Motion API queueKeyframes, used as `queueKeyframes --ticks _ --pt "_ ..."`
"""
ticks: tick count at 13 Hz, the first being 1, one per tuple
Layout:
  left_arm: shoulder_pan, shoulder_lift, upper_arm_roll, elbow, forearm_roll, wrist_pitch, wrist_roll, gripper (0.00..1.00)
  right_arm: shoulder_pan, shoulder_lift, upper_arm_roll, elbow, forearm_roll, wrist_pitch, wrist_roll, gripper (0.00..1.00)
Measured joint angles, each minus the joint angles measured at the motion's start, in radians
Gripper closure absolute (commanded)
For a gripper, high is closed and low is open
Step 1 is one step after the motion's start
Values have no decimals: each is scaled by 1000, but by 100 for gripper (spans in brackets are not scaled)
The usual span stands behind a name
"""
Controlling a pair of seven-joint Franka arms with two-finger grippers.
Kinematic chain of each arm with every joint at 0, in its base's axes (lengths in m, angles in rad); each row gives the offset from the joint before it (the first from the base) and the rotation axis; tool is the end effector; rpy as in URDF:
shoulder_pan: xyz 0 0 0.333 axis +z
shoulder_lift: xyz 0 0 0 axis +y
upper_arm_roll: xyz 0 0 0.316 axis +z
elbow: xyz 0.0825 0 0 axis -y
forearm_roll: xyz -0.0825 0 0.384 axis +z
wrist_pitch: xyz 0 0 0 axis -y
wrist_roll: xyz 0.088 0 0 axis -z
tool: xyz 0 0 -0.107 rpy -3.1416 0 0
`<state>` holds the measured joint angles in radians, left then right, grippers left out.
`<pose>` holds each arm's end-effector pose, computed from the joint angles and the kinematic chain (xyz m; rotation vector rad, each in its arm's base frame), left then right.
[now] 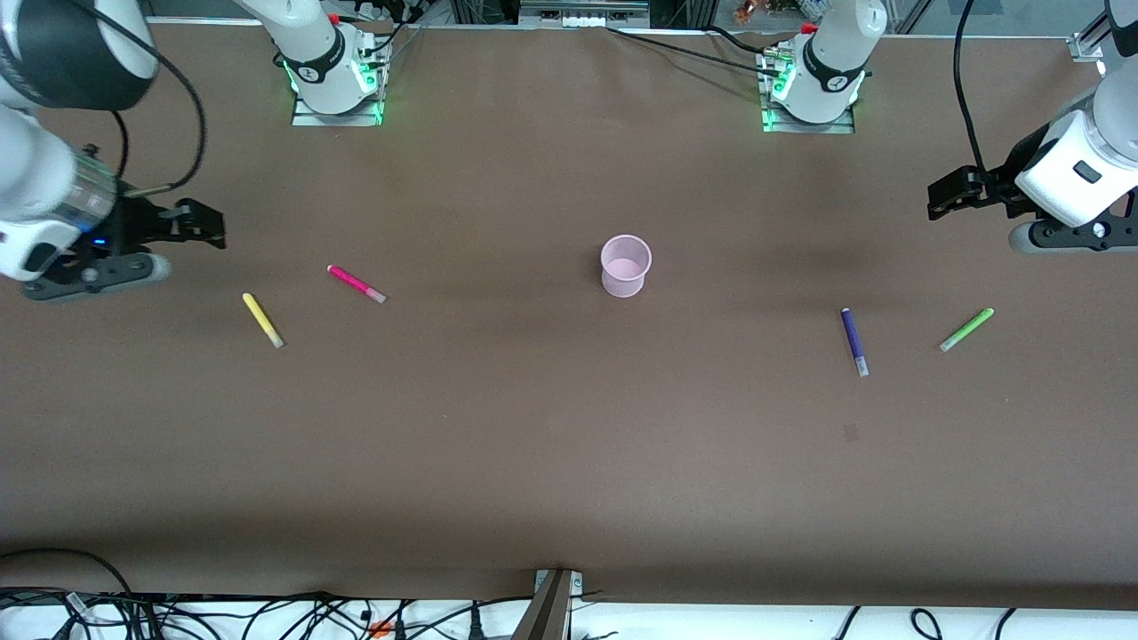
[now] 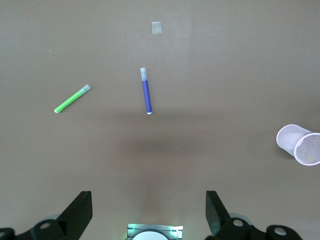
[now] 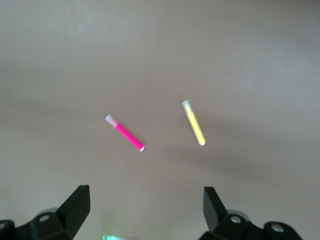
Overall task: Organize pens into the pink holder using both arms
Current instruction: 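Move the right gripper down toward the pink highlighter, then align the right gripper over the pink highlighter and grasp it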
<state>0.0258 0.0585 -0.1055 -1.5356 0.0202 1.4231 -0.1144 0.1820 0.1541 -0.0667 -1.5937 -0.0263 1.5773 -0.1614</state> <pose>0.5536 -0.0401 0.5969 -3.0996 -0.0552 0.2618 0.5872 0.0676 0.5261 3.0676 0.4308 -0.2654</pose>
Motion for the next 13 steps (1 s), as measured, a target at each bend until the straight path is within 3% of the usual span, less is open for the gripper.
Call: queueKeyframes --ticks 3,6,9,13 --pt "0 0 0 0 0 -1 0 0 29 63 35 -58 2 76 -4 0" --pt "0 0 0 0 0 -1 0 0 35 81 94 -208 2 236 -41 0" --pt "0 0 0 0 0 -2 0 0 35 79 98 -373 1 431 -166 0" --pt "0 0 0 0 0 -2 0 0 33 67 87 -538 1 594 -302 0"
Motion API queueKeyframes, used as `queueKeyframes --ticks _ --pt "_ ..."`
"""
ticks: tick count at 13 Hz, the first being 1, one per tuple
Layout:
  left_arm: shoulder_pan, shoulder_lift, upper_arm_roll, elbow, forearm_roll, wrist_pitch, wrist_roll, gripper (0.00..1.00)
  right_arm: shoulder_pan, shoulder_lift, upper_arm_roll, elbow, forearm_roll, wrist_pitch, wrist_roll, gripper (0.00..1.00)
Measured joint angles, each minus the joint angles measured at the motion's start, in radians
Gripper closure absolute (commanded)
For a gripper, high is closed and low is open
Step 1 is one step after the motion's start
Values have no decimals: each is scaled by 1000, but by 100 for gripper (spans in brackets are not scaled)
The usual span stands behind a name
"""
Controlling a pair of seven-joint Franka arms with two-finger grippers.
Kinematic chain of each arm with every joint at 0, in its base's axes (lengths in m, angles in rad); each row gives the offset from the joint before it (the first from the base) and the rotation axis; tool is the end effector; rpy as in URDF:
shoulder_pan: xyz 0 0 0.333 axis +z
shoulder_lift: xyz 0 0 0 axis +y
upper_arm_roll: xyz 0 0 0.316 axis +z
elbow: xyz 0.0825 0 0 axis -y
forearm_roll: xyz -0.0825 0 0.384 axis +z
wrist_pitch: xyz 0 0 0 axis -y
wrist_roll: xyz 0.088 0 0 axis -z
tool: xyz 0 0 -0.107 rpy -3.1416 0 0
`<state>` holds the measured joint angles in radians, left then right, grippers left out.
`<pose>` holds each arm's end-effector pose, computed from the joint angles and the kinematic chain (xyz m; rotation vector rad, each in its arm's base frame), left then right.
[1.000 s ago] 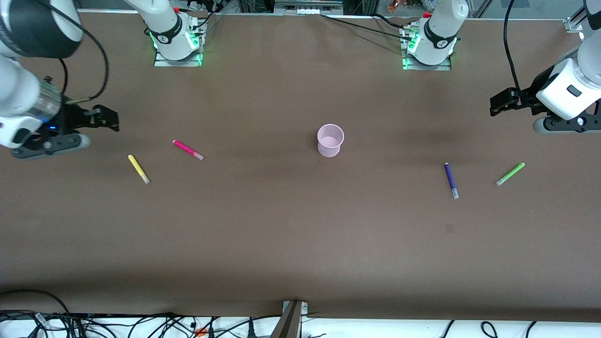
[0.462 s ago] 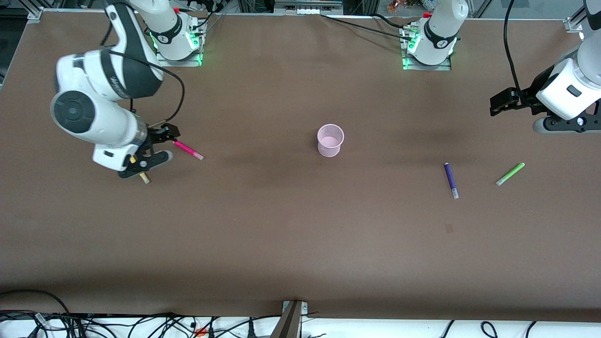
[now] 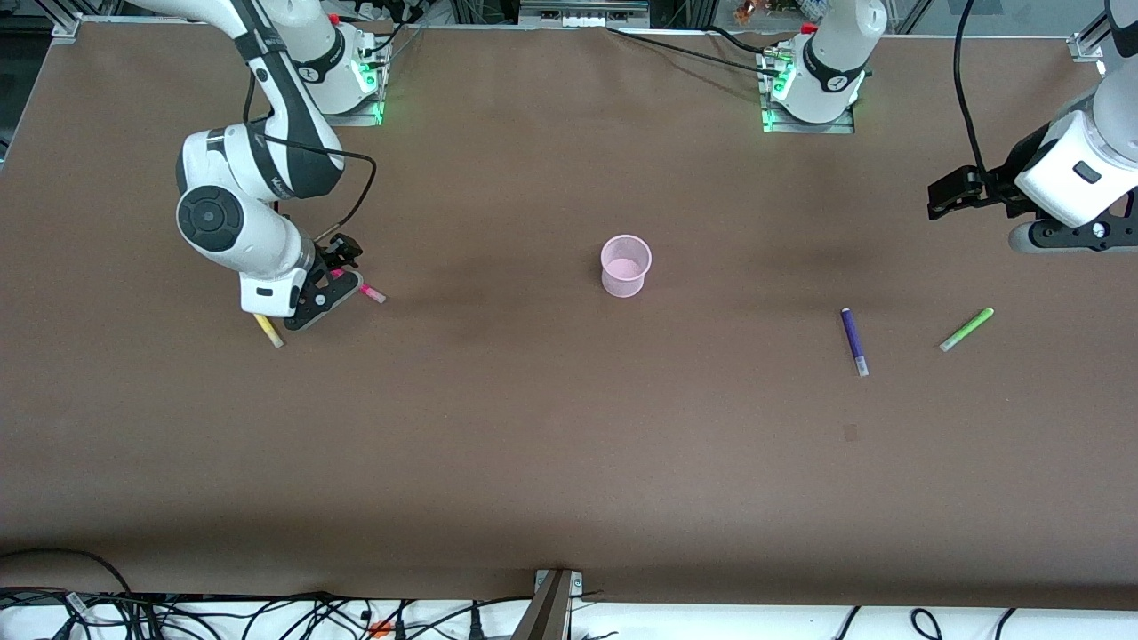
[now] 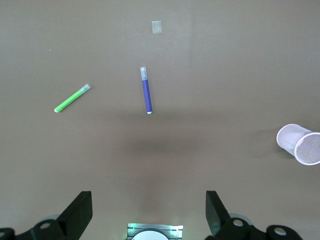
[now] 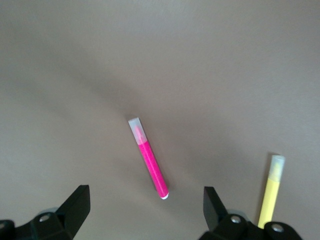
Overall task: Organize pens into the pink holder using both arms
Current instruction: 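Align the right gripper over the pink highlighter and grasp it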
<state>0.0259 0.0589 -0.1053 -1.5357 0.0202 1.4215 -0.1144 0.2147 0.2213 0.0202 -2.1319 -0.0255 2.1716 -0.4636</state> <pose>0.5536 -0.0399 0.5966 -3.0992 -0.0557 0.2651 0.5328 0.1264 0.2899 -2.9257 -1.0925 0.2851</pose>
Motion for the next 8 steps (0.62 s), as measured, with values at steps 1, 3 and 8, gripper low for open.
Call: queueKeyframes --ticks 1,3,8 --pt "0 0 0 0 0 0 0 0 0 -3 -2 -33 0 39 -19 0" --pt "0 0 0 0 0 0 0 0 0 -6 -4 -92 0 129 -58 0" --pt "0 0 0 0 0 0 0 0 -1 -4 -36 -172 -1 249 -220 1"
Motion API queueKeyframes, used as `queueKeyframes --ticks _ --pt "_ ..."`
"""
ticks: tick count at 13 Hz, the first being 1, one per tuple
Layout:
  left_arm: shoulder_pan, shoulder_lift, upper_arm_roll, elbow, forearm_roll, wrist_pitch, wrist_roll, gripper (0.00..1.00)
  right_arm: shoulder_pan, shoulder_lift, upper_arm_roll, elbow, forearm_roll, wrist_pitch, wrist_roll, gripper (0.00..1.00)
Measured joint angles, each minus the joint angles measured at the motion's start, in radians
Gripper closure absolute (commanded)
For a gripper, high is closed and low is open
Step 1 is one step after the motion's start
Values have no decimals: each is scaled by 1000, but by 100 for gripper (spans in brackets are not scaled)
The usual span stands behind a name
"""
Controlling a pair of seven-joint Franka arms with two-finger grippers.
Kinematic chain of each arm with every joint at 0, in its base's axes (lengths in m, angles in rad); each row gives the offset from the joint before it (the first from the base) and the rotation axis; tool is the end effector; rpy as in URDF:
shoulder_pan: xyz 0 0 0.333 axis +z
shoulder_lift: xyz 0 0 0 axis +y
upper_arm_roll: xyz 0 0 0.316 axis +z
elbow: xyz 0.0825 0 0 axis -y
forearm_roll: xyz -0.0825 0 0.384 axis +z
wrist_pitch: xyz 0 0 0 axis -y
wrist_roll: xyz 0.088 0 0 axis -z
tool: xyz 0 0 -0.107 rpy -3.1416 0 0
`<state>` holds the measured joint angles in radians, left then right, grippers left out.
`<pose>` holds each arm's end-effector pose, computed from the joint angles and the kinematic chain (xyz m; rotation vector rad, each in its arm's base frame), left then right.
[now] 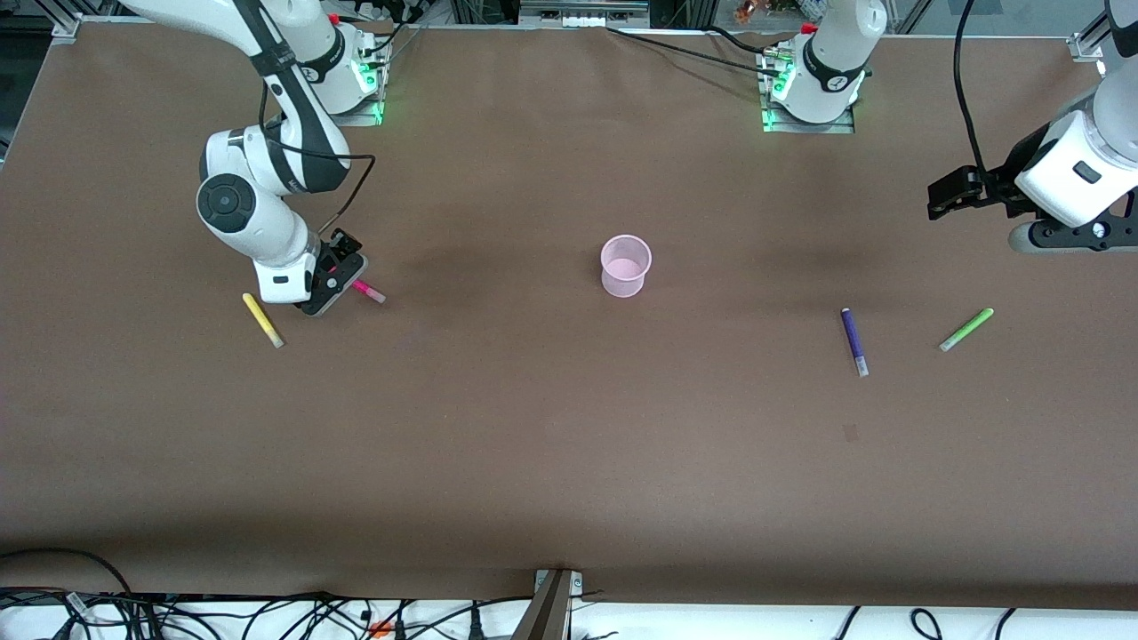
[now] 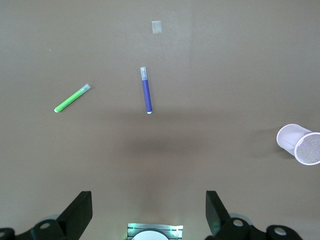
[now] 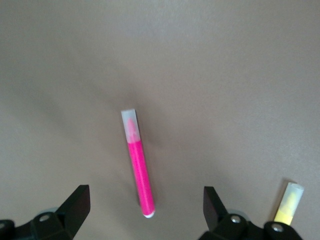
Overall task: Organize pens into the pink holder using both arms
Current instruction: 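Align the right gripper over the pink highlighter and grasp it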
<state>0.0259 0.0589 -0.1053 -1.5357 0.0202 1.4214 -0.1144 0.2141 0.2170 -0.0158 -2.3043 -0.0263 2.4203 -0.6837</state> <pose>0.5536 -0.0399 0.5966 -3.0992 -0.0557 0.2652 0.5056 0.1014 0.2440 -2.8186 -1.3665 0.1611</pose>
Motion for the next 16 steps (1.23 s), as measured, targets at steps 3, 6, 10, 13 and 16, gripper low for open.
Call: queueKeyframes --ticks 3,6,10,13,16 --pt "0 0 0 0 0 0 0 0 -1 1 -28 -62 0 73 -68 1" --pt "0 0 0 0 0 0 0 0 -1 13 -28 -141 0 200 -93 6" --pt "0 0 0 0 0 0 0 0 -1 55 -28 -158 0 283 -111 22" --pt "0 0 0 0 0 0 0 0 -1 75 -28 -158 0 312 -116 53" --pt "0 0 0 0 0 0 0 0 -1 77 -28 -158 0 316 -117 82"
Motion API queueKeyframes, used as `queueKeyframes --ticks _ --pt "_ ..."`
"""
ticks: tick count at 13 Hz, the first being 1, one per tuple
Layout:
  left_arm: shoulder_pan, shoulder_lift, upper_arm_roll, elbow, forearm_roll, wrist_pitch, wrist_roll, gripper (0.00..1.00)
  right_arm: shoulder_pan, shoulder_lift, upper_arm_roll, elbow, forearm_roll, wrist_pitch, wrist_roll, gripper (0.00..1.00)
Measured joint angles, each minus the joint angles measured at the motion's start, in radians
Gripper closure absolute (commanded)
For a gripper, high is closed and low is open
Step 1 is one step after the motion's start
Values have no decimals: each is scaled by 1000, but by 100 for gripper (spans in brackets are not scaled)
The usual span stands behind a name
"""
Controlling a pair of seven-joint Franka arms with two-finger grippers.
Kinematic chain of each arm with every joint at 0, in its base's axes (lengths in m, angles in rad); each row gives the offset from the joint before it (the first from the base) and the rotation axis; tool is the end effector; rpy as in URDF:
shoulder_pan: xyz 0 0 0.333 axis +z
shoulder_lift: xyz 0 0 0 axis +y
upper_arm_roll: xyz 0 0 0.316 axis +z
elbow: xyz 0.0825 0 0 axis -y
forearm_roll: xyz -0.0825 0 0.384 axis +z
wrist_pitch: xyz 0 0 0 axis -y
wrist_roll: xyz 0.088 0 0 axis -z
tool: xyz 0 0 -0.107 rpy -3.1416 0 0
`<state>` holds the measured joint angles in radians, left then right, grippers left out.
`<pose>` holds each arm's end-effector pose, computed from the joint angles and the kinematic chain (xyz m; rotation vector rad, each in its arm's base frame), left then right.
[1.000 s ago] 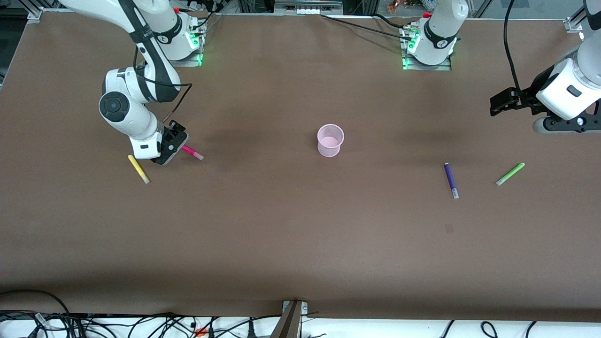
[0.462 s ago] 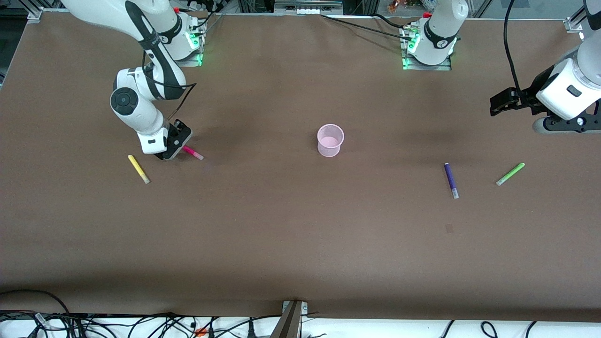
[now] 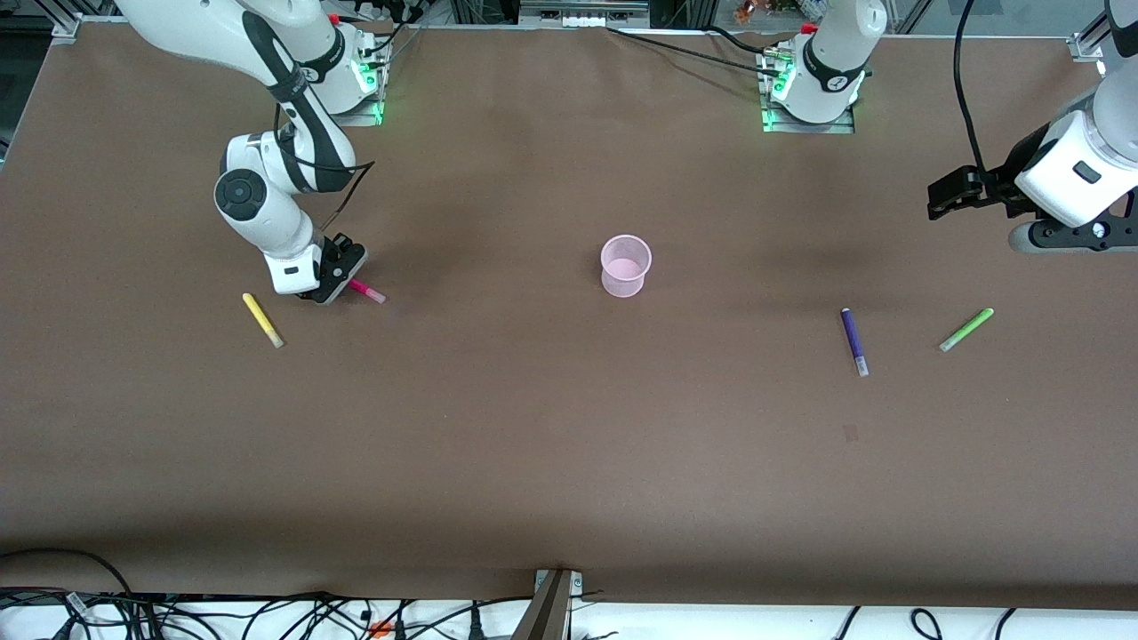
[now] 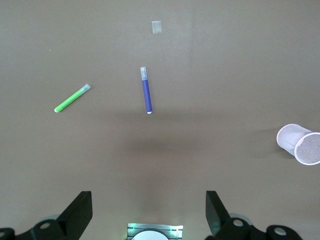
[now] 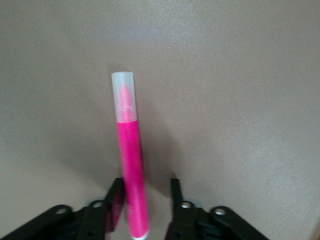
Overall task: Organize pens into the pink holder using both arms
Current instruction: 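Align the right gripper over the pink highlighter and grasp it, then lift the pink highlighter with the right gripper and carry it to the cup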
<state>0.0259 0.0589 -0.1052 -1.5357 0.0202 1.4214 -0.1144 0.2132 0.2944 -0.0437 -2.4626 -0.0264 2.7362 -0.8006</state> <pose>0.5536 -0.0398 0.5966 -3.0992 -0.0558 0.2652 0.4701 0.0804 0.1778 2.7461 1.4935 -0.0418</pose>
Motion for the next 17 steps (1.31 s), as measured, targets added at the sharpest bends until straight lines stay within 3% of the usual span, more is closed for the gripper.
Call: queueKeyframes --ticks 1,2,7,9,12,17 --pt "0 0 0 0 0 0 0 0 0 0 0 0 0 1 0 95" --pt "0 0 0 0 0 0 0 0 0 0 1 0 0 2 0 100" --pt "0 0 0 0 0 0 0 0 2 -46 10 35 -2 -9 -28 100" --pt "0 0 0 0 0 0 0 0 3 -103 25 98 -2 -134 -39 100" --pt "0 0 0 0 0 0 0 0 11 -157 81 280 -5 -429 -39 100" --pt "0 0 0 0 0 0 0 0 180 -135 102 553 -88 -694 51 100"
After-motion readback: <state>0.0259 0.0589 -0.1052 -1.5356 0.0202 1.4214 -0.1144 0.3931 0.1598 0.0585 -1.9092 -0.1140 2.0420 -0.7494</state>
